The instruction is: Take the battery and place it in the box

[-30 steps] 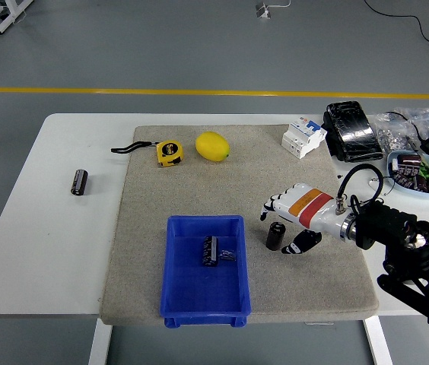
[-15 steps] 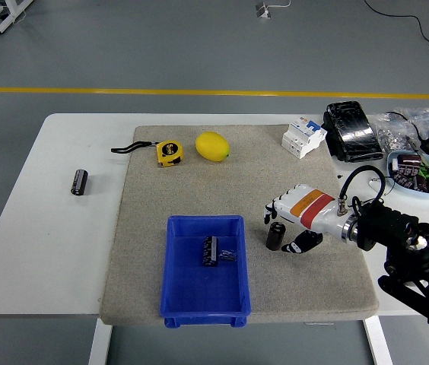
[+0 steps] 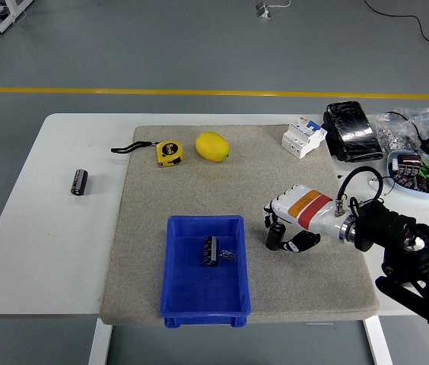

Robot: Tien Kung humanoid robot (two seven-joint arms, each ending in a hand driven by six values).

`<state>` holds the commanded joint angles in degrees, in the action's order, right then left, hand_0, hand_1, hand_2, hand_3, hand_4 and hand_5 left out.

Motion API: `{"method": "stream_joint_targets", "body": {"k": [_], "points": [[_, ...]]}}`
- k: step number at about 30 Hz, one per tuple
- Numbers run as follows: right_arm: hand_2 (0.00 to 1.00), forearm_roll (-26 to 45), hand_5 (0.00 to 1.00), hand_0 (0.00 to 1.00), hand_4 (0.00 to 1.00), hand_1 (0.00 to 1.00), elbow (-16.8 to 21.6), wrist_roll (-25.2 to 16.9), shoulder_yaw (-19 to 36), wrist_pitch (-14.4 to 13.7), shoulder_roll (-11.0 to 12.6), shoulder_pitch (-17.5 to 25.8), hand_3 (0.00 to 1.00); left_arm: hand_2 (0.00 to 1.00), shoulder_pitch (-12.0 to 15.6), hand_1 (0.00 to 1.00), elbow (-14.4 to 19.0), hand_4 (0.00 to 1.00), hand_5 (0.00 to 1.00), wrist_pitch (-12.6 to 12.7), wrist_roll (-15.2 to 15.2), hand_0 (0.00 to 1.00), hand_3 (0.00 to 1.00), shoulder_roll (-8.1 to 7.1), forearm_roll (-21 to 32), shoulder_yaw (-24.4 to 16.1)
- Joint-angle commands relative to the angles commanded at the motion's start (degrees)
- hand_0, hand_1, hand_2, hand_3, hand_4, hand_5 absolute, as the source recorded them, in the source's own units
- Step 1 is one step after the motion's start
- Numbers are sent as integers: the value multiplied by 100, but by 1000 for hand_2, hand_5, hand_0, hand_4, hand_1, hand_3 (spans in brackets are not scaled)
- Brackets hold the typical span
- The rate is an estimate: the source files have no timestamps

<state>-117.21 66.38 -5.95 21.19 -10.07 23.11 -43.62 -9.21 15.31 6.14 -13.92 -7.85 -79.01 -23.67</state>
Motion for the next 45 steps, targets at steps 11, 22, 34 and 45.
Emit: {"method": "stream_joint_targets", "body": {"k": [11,22,34,45], "points": [[475,-41,136,326,855,400,2,1,1,-52,-9,-8,482,691,-4,639,0,627,675,-5,-3,686,620,-8,-9,-5],[470,-45,139,319,853,393,-14,5,-11,-58,-10,-5,478,691,-2,640,0,627,675,0,-6,684,620,-5,-9,0],[467,-42,147,305,843,386,16,-11,-26,-109,-5,-3,474,692,13,641,3,627,675,-8,-17,686,620,-7,-28,-11],[460,-50,157,277,830,366,36,-2,-51,-90,-20,6,470,693,38,643,4,627,675,-26,-27,685,620,-4,-68,-36]]}}
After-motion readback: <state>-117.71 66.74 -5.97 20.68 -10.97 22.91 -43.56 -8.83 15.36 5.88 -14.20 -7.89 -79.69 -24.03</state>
